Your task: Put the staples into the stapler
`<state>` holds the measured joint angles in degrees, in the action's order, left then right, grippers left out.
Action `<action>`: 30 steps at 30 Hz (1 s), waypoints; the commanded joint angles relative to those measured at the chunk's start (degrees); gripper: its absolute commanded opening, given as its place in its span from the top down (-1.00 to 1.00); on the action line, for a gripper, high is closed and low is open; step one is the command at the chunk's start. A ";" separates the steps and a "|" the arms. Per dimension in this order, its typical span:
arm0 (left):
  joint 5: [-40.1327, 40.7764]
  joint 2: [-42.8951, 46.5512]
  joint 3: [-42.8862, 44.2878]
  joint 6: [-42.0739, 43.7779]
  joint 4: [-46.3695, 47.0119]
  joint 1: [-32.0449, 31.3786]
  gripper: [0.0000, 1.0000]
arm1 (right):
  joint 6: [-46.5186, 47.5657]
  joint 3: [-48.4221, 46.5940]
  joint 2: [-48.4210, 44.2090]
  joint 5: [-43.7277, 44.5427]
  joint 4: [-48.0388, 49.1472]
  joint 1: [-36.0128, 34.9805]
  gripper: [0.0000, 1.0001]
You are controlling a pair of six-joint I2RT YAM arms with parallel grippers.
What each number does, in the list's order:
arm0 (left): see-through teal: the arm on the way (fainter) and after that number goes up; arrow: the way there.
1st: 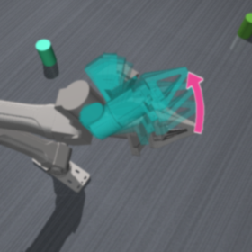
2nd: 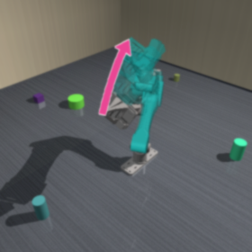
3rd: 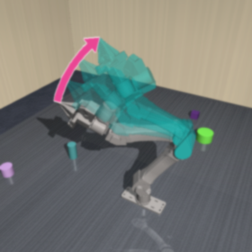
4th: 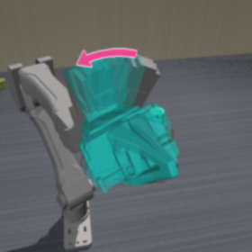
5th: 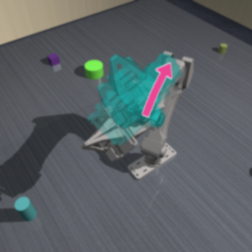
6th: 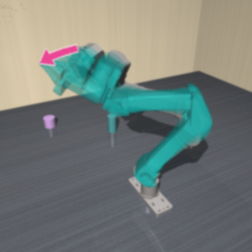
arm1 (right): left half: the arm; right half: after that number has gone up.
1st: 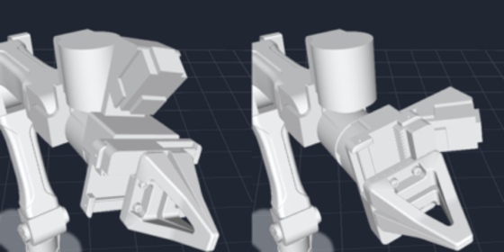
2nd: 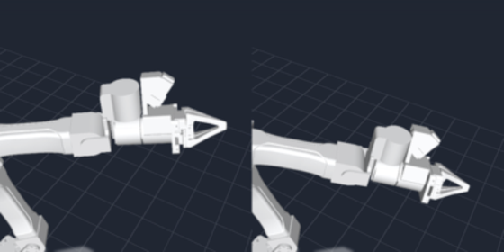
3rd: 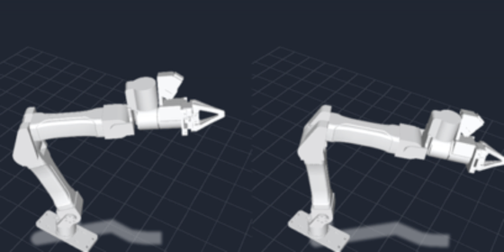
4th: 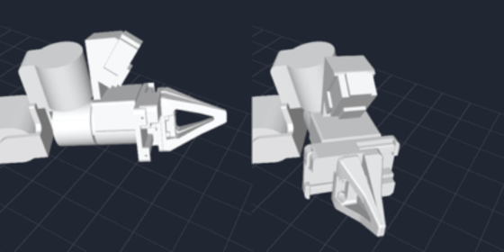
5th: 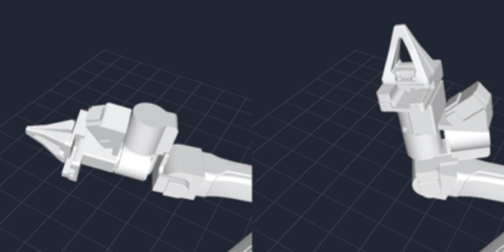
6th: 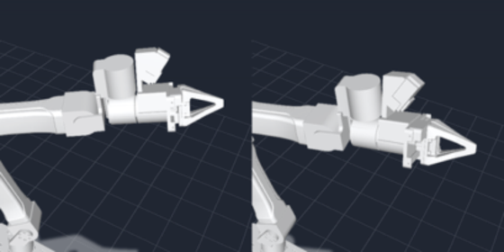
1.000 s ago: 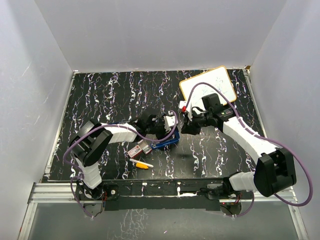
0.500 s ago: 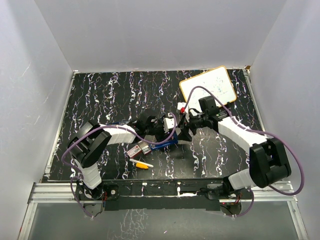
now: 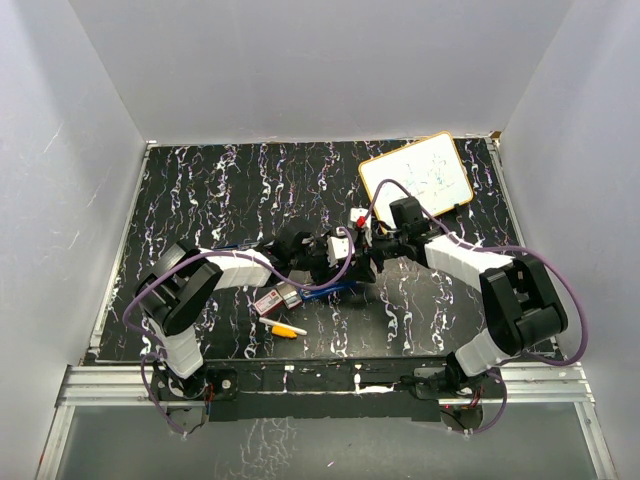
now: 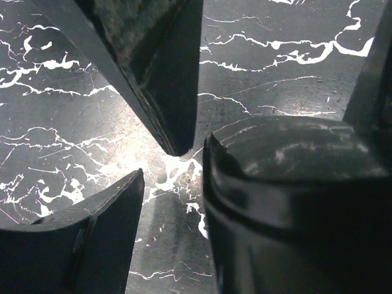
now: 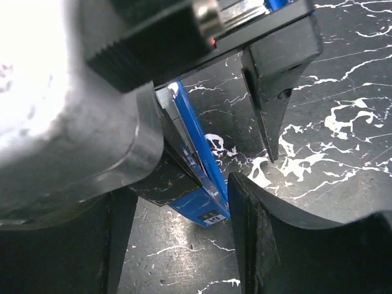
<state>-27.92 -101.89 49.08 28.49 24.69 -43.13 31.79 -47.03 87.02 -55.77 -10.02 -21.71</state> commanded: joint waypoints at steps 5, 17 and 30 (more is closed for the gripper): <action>-2.83 1.87 -1.84 2.29 -6.30 -0.28 -0.21 | 0.67 -1.35 0.80 -3.00 3.97 -0.52 0.07; -3.59 2.34 -0.89 3.92 -7.89 -0.04 -0.24 | 4.78 1.40 -3.08 1.67 1.25 -0.52 0.65; -2.92 3.72 -1.52 2.26 -6.10 0.43 -0.31 | 7.18 5.26 -6.58 7.06 0.55 -0.52 0.84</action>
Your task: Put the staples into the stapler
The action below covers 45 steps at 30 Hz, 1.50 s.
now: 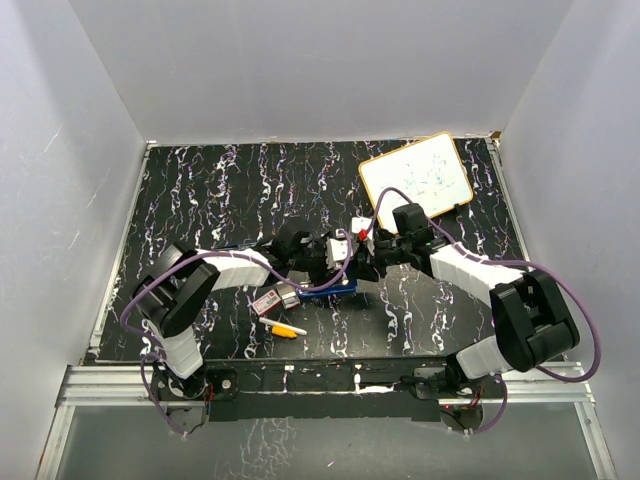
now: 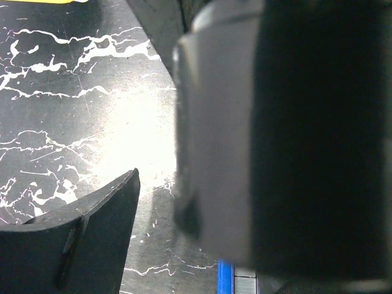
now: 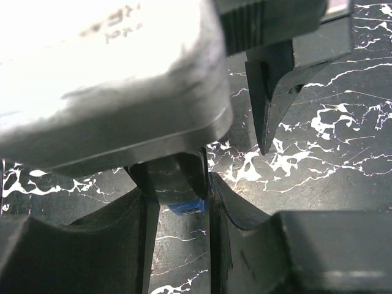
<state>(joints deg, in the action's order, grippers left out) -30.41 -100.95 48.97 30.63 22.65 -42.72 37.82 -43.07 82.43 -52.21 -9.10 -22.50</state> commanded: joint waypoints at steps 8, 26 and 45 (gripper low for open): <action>-1.56 3.93 -2.48 -2.49 -1.82 0.23 -0.32 | 0.23 1.65 -1.49 4.68 0.57 -0.22 0.84; 0.54 5.26 -4.75 -0.70 -1.00 0.71 -0.31 | 0.10 1.67 -1.49 7.99 -0.61 -2.01 0.84; 0.61 8.27 -7.38 -0.56 -0.17 1.40 -0.28 | -0.71 1.06 -0.52 10.85 -0.43 -4.03 0.84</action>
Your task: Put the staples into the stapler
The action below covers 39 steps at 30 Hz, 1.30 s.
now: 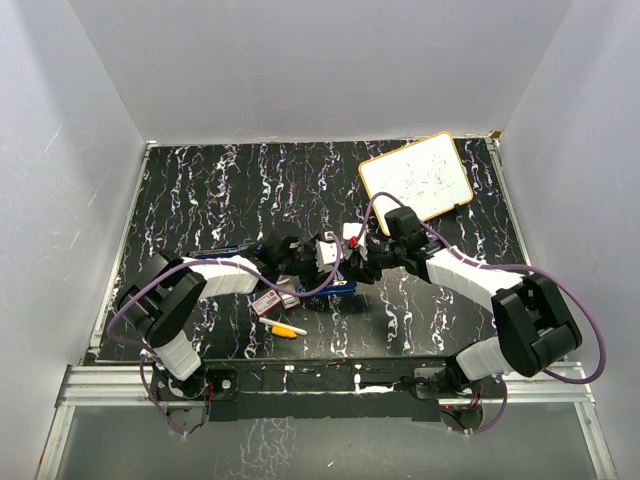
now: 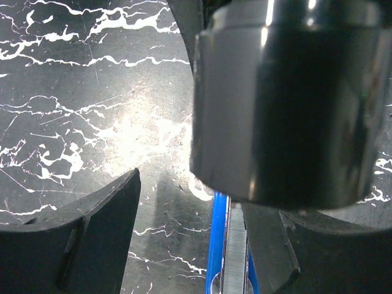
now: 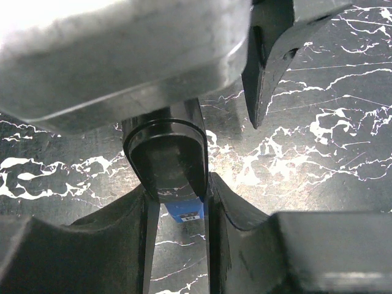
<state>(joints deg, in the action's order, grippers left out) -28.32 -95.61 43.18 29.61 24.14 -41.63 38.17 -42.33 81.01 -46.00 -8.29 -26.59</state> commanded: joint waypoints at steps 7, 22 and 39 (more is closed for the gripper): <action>-2.18 3.82 -1.89 0.69 -2.05 0.42 -0.28 | -0.92 0.31 0.78 5.08 -1.77 0.05 0.84; -3.43 5.42 -2.94 0.35 -1.84 0.84 -0.29 | -0.16 -0.20 1.01 6.79 -3.38 -0.25 0.84; -6.28 9.39 -3.15 0.49 -4.66 2.54 -0.29 | -1.08 -2.03 0.79 9.70 -5.06 -0.30 0.84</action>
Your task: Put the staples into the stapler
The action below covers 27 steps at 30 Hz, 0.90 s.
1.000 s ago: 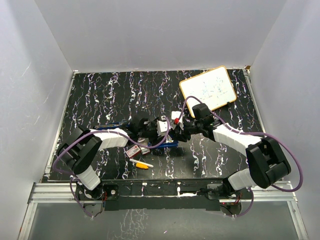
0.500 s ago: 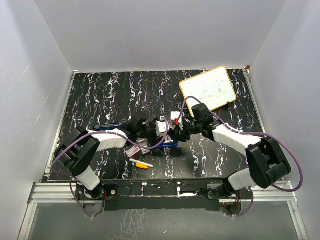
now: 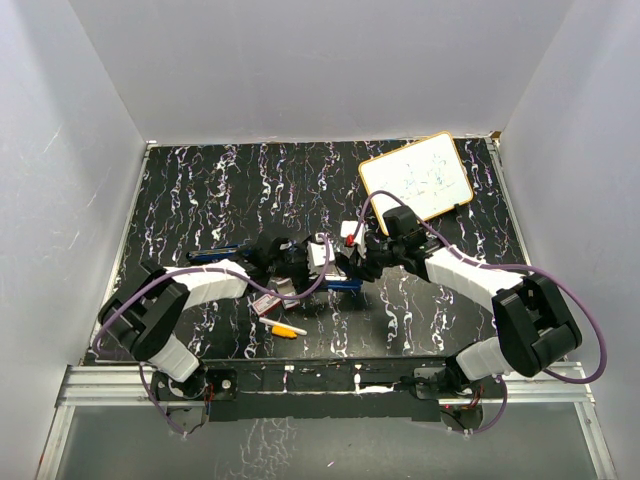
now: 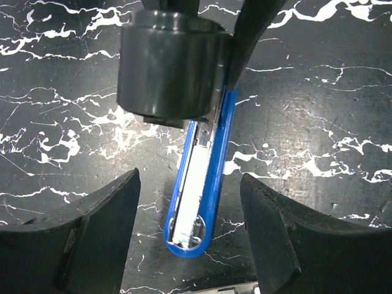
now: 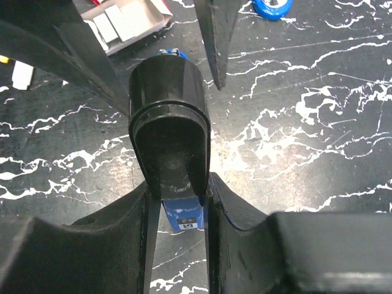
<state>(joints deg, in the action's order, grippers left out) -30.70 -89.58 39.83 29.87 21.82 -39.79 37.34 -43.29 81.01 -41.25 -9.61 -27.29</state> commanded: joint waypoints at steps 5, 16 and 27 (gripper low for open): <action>-6.00 4.22 1.03 0.65 -4.99 1.27 -0.30 | -0.60 -1.74 0.73 6.73 -4.96 0.42 0.84; -5.19 7.78 3.53 1.91 -13.62 5.84 -0.30 | -2.47 -1.39 2.31 10.36 -2.85 -0.19 0.84; 2.10 10.92 10.37 0.34 -24.28 13.33 -0.39 | -4.65 -2.00 8.02 15.62 1.92 -2.60 0.83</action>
<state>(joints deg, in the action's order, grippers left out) -31.53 -82.39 46.46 29.87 3.20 -28.40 34.26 -44.03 87.74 -28.25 -10.33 -29.17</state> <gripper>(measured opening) 0.677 0.324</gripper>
